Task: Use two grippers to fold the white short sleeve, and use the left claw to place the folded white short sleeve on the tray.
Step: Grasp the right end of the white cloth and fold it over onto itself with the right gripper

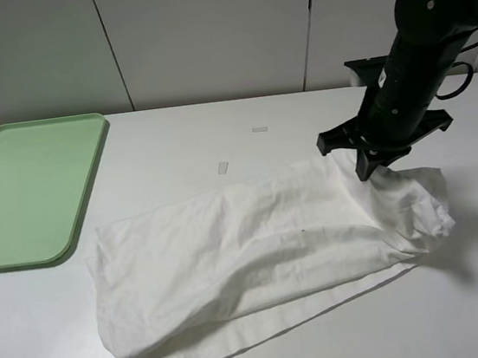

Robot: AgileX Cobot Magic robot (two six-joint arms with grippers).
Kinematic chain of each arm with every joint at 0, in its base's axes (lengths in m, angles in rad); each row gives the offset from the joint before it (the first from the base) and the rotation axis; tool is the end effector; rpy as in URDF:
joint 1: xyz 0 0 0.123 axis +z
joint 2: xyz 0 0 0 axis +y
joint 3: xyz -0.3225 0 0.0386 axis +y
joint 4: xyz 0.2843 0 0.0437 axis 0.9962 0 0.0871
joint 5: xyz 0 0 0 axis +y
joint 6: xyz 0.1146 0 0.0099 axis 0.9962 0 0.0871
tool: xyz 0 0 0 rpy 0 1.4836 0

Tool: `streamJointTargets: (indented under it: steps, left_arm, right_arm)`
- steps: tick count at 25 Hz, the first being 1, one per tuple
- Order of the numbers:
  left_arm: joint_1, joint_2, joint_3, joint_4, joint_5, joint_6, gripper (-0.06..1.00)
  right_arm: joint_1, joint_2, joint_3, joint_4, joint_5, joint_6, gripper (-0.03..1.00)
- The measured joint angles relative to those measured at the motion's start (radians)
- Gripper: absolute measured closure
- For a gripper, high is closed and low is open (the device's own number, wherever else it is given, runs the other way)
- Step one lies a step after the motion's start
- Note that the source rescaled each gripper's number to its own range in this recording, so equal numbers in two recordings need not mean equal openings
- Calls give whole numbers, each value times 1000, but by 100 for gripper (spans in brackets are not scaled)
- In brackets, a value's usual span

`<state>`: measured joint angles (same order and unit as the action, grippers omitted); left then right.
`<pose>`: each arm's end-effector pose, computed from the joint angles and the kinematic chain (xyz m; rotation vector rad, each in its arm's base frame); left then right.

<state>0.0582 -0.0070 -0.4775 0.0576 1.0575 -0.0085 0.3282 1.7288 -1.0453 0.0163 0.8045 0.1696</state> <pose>0.0097 0.0063 0.2768 -0.0706 2.0555 0.0999 0.3368 0.1161 0.1764 -0.2207 2.9707 0.0809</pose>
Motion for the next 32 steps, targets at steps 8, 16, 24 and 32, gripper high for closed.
streamJointTargets:
  steps: [8, 16, 24, 32]
  left_arm:
    - [0, 0, 0, 3, 0, 0, 1]
    - [0, 0, 0, 3, 0, 0, 1]
    - [0, 0, 0, 3, 0, 0, 2]
    - [0, 0, 0, 4, 0, 0, 2]
  right_arm:
    - [162, 0, -5, 102, -62, 30, 97]
    - [210, 0, -5, 114, -108, 46, 97]
    - [246, 0, -5, 140, -178, 7, 76]
    - [294, 0, -5, 274, -315, -186, -1]
